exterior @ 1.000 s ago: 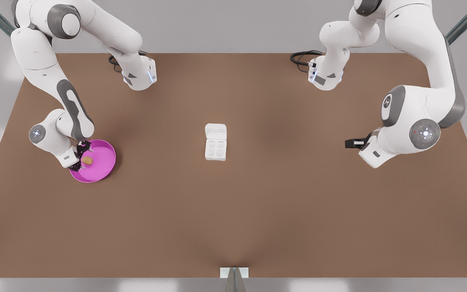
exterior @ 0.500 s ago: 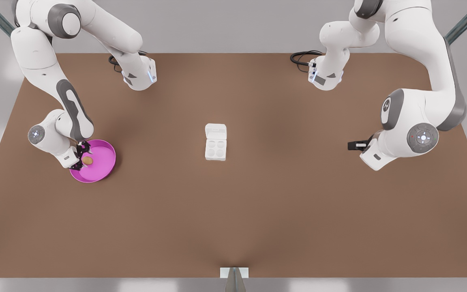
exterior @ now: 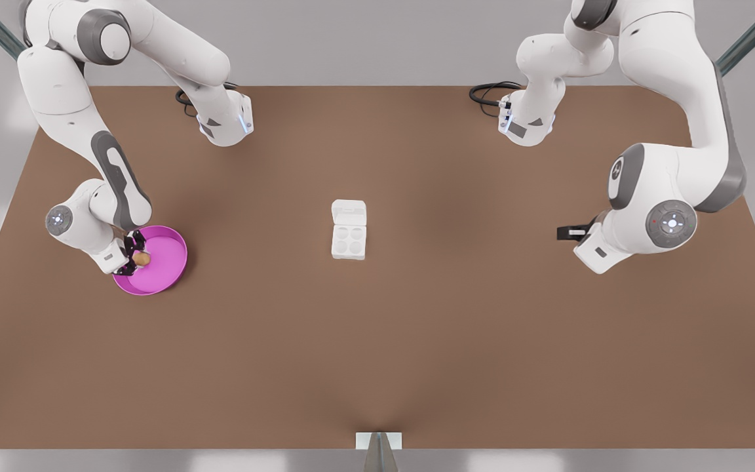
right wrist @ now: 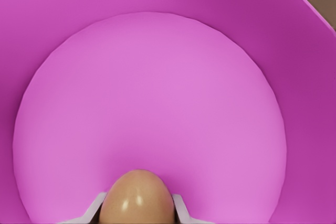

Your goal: Pack egg into the box and close the box lid

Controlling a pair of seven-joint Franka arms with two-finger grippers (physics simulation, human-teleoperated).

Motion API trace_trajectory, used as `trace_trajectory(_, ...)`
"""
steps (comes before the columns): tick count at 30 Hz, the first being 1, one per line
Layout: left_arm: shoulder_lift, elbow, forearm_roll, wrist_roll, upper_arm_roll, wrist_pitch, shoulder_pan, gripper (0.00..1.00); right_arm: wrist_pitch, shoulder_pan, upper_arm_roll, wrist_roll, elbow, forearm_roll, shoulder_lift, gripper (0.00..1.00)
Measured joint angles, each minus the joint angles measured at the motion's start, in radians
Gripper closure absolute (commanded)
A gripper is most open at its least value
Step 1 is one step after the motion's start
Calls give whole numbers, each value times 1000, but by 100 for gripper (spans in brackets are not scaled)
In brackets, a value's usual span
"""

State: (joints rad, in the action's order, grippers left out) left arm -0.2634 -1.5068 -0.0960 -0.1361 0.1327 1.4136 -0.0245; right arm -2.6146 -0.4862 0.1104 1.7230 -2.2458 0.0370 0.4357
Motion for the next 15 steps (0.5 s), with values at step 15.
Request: trace_trajectory(15,-4,1,-2,-18,1,-2,-2,0,55,2,10,5,34,-15,-7,48)
